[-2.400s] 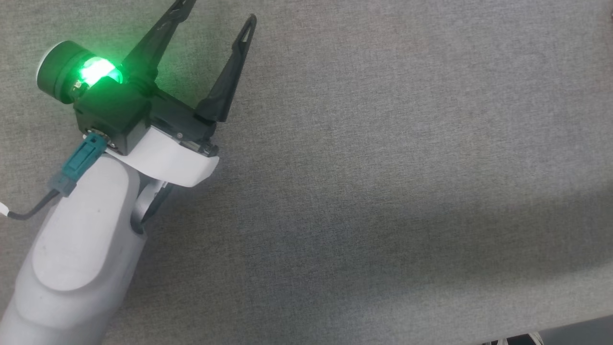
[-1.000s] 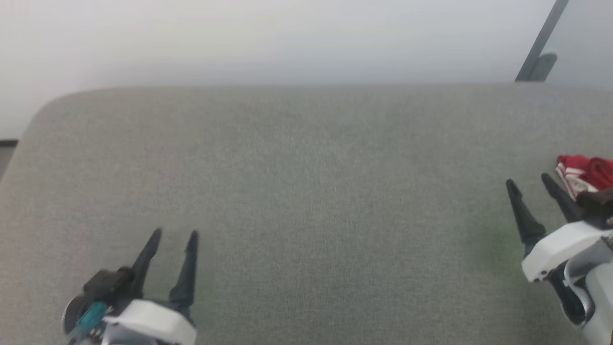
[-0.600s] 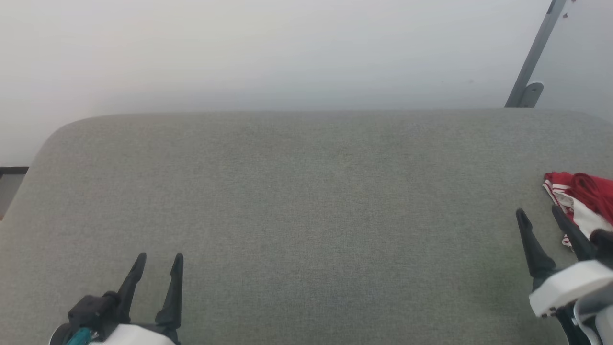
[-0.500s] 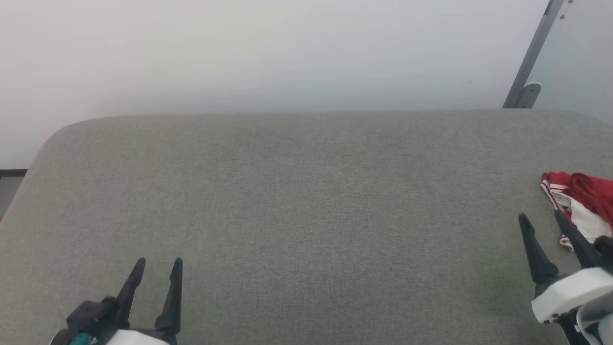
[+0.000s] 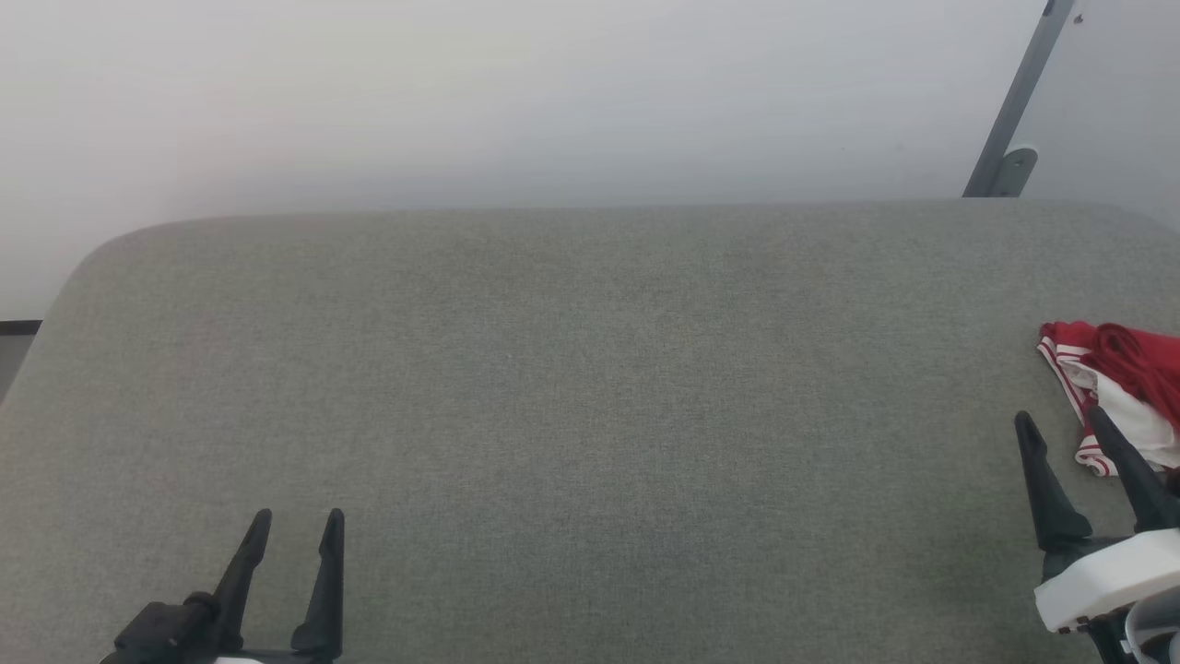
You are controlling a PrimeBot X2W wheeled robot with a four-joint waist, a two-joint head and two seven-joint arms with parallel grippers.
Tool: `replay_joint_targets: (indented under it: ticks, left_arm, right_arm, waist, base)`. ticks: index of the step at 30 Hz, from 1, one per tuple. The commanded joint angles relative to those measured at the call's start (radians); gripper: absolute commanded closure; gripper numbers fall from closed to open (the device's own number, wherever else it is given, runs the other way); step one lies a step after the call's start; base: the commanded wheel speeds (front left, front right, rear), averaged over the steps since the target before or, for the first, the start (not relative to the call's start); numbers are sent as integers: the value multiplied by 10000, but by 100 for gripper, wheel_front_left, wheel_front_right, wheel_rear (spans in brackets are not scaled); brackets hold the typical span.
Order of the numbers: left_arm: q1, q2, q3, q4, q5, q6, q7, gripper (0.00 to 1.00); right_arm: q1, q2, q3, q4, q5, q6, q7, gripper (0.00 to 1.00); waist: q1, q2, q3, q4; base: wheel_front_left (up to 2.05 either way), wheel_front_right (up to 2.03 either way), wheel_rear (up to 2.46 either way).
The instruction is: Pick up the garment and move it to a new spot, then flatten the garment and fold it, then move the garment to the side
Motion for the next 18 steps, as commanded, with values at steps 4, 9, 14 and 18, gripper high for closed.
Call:
replay_joint_targets:
  ticks: [4, 9, 14, 18]
  left_arm:
    - [6, -5, -14, -57, 39, -15, -48, 0]
    - [-2, -118, 71, -117, -94, 0, 1, 100]
    - [55, -289, 16, 224, -304, 0, 86, 100]
    - [-85, -332, 47, 286, -1050, 0, 280, 100]
  right_arm:
    - [158, 119, -82, -219, -97, 0, 118, 0]
    - [150, 164, -154, -273, -17, 0, 156, 100]
    - [350, 470, -97, 49, 208, 0, 228, 100]
    - [285, 623, -174, 61, 861, 0, 410, 100]
  waist:
    - [0, -1, 36, -3]
    - [0, -1, 60, -9]
    - [0, -1, 63, -9]
    - [0, -1, 64, -7]
  base:
    - [0, 0, 0]
    - [0, 0, 0]
    - [0, 0, 0]
    - [0, 0, 0]
